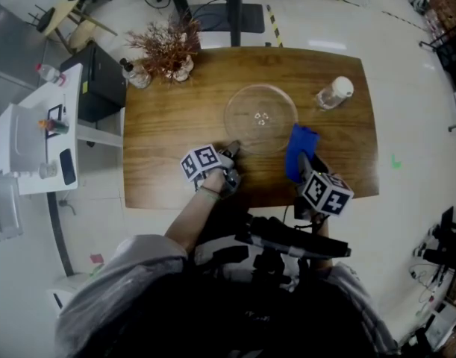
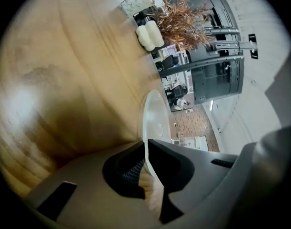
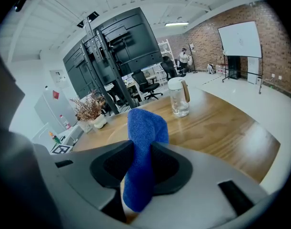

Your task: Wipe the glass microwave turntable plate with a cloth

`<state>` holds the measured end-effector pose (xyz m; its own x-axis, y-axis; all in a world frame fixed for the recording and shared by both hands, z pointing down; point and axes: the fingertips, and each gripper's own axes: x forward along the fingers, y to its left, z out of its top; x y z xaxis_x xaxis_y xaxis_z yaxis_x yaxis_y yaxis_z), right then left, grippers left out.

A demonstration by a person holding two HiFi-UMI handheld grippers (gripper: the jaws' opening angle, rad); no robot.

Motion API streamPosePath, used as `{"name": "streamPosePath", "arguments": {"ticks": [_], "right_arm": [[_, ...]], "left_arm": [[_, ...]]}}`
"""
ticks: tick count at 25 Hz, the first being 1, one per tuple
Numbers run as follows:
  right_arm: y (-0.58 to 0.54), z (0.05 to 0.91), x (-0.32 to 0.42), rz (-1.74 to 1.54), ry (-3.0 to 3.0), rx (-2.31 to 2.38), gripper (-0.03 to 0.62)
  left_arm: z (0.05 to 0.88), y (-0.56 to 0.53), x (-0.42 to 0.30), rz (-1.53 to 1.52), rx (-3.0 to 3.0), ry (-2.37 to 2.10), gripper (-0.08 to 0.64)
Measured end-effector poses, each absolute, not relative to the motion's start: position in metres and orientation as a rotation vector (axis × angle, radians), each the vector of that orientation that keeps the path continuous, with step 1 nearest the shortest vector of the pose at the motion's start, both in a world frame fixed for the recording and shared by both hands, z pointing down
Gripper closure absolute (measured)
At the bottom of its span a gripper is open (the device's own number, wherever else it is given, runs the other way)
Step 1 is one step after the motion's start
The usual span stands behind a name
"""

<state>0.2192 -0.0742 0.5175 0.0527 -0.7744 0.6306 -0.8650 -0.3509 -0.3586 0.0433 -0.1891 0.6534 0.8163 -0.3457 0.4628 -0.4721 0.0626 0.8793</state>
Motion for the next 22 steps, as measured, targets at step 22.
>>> {"name": "streamPosePath", "arguments": {"ticks": [22], "right_arm": [[-0.113,0.526,0.175,0.960,-1.983,1.823,0.466]], "left_arm": [[0.661,-0.103,-0.018,0.042,1.398,-0.773,0.542]]}}
